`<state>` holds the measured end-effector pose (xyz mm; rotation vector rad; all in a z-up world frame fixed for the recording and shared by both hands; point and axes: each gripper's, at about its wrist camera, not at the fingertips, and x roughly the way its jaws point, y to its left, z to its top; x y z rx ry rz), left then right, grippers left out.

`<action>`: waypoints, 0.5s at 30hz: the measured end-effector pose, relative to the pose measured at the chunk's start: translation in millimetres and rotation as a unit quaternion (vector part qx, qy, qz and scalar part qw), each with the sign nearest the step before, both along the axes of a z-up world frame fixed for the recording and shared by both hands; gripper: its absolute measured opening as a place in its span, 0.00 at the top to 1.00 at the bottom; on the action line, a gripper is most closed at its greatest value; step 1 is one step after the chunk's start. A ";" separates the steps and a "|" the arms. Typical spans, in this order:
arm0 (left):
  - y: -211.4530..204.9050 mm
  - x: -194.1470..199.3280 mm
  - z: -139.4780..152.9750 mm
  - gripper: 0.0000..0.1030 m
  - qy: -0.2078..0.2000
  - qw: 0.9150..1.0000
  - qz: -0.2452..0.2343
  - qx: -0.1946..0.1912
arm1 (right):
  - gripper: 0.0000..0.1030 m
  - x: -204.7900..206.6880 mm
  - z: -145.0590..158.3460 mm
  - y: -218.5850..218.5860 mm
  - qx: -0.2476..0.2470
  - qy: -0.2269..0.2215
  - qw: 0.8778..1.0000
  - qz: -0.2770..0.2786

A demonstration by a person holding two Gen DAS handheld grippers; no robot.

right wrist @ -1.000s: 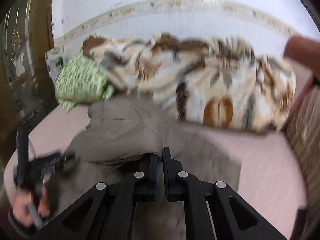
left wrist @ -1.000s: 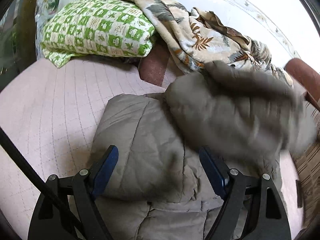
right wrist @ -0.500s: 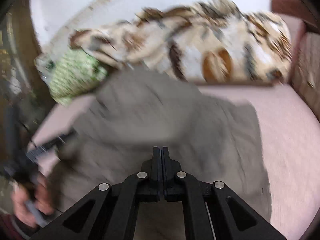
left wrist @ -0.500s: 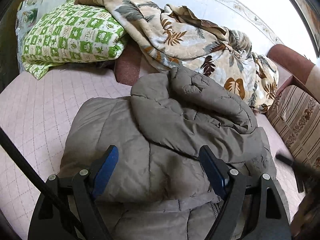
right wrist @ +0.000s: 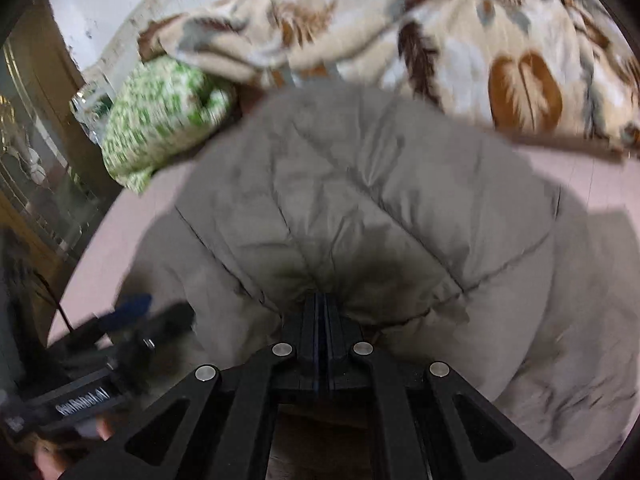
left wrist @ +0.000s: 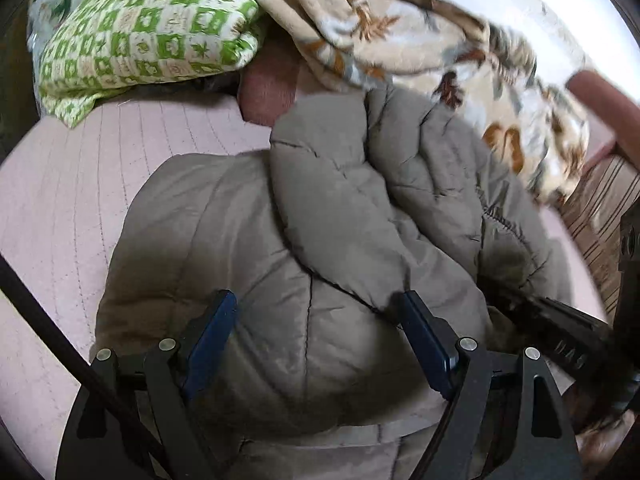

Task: Fold large clothes
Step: 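Lift the hood with the right gripper and fold it onto the jacket body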

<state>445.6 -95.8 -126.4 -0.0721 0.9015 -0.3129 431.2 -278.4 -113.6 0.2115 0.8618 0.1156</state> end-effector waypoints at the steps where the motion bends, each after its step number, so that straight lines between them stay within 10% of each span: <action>1: -3.4 -1.0 -2.0 0.20 0.000 1.000 -0.003 0.015 | 0.97 0.4 -7.5 -0.8 0.000 0.004 1.000 0.001; 15: 13.9 -14.1 25.3 0.18 -0.054 0.998 -0.003 -0.034 | 0.93 -45.7 52.6 -34.0 0.013 -0.069 0.998 -0.007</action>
